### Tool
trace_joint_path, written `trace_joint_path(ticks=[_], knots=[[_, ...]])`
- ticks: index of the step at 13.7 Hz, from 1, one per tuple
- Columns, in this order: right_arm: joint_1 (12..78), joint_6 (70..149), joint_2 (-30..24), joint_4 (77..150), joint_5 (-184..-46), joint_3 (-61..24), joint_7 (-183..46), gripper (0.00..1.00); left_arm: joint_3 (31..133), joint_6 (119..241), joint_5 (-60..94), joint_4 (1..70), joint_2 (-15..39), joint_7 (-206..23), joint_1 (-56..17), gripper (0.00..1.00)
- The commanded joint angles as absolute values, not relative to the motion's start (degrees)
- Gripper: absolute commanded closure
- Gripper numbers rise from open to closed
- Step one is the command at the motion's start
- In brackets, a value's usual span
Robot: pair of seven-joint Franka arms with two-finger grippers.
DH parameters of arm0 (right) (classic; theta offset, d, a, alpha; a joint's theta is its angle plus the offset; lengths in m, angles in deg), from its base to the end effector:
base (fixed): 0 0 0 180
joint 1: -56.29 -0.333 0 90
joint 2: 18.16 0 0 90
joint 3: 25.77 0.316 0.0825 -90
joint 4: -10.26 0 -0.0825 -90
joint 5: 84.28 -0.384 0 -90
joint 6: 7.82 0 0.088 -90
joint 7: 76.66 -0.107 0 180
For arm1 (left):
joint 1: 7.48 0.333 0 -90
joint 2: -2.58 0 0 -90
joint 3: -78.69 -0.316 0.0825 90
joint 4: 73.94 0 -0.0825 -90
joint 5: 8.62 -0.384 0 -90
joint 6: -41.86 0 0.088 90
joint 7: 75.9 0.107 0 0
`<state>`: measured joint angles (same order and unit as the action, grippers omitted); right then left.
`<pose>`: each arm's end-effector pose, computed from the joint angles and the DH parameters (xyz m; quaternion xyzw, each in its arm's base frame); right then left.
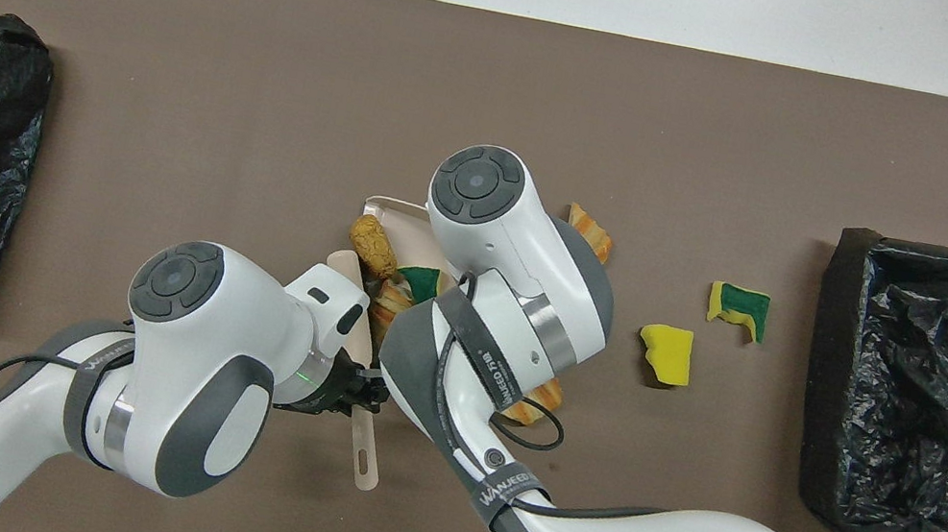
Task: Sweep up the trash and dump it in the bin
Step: 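Sweep bread and sponge pieces into the dustpan with the left gripper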
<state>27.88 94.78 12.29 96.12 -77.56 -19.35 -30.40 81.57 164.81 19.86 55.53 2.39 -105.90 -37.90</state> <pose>0.5637 0.3667 0.3443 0.7444 0.6568 -0.1194 0.0144 0.4151 -0.2966 0.3579 0.9716 0.1171 -0.1498 0.1410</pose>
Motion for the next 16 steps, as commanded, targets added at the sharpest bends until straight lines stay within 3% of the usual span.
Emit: trace_joint_path(ticks=[1, 9, 12, 16], knots=[[29.6, 101.3, 10.8, 101.2, -80.6, -18.7, -32.3, 1.0, 80.8, 163.9, 20.0, 53.1, 3.2, -106.6, -39.0, 1.0], [31.6, 103.2, 8.9, 103.5, -81.4, -18.7, -26.7, 1.0, 80.2, 143.6, 9.5, 45.2, -0.7, -103.9, -34.5, 1.0], [31.5, 102.5, 8.8, 102.8, -81.3, -18.7, -26.7, 1.0, 80.2, 140.1, 8.2, 45.1, -2.7, -97.6, -28.6, 1.0], [33.3, 98.8, 4.9, 102.1, -81.3, -18.7, -25.7, 1.0, 80.2, 138.8, 4.0, 45.8, -2.9, -86.9, -18.8, 1.0]])
